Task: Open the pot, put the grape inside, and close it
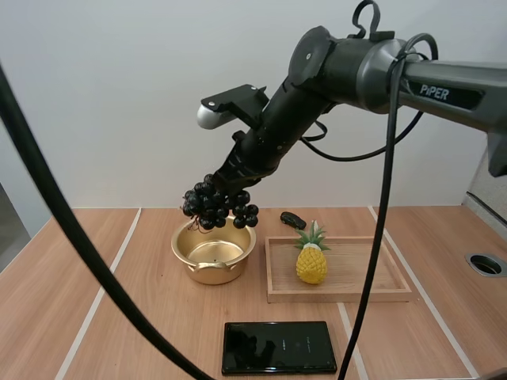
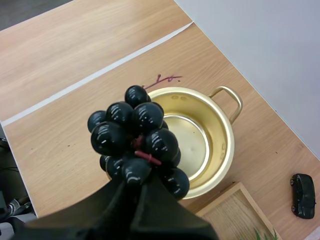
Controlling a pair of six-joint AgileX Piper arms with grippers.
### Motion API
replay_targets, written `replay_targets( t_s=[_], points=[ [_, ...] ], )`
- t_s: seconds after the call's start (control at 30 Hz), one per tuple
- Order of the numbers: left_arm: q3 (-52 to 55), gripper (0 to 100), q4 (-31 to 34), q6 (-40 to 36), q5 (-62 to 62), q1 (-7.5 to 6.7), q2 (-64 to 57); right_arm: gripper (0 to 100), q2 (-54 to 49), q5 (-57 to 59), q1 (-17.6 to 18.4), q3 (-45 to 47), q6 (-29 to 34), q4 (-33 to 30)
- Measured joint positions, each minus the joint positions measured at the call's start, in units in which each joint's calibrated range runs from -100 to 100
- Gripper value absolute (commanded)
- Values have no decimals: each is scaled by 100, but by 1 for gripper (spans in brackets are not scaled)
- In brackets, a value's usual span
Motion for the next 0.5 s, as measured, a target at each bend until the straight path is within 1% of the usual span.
replay_targets(
  t_s=[0.23, 0.37, 0.5],
  points=[
    [0, 0, 143, 0, 211, 0, 0, 0, 485, -568, 26, -13, 172, -270],
    [0, 0, 296, 0, 211, 0, 0, 0, 813, -628, 26, -13, 212, -259],
    [0, 0, 307, 0, 211, 0, 0, 0, 1101, -685, 26, -13, 221, -92]
  ],
)
